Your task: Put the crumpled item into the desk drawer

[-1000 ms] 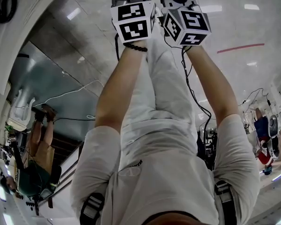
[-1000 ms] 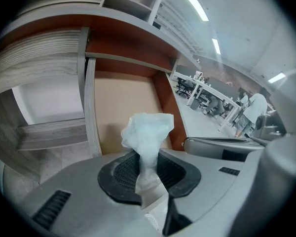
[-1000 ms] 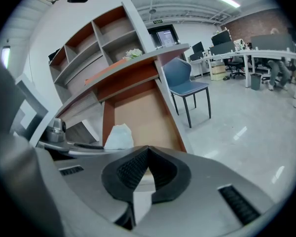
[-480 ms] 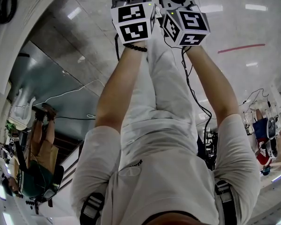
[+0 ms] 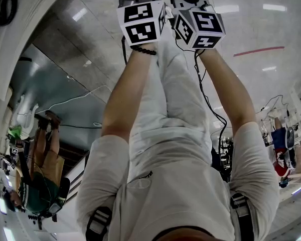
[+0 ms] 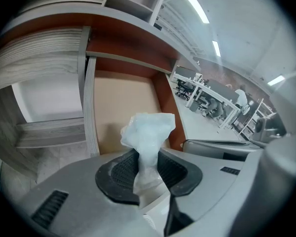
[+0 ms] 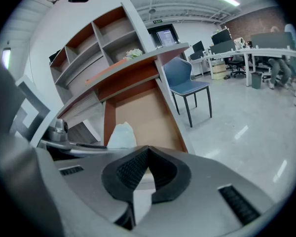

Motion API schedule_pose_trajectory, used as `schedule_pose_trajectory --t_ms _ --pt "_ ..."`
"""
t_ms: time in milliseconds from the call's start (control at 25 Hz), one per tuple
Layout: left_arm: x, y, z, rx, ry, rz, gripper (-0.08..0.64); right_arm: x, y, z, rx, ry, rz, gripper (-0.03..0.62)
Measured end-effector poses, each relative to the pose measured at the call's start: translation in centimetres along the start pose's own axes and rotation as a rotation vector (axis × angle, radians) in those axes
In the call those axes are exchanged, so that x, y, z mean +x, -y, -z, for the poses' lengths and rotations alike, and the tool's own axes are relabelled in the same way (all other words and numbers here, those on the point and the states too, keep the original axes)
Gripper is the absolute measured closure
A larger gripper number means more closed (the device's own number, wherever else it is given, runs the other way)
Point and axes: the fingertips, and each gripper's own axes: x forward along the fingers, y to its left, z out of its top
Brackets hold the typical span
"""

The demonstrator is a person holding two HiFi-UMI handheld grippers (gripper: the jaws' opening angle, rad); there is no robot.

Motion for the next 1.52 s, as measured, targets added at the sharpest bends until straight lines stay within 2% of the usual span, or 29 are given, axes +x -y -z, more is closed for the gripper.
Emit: schedule_pose_trajectory --t_ms 1520 --pt "0.0 1.7 -0.1 -0.006 -0.01 0.036 0.401 -1.0 0.6 -0.9 0.011 0.011 0.001 0.594"
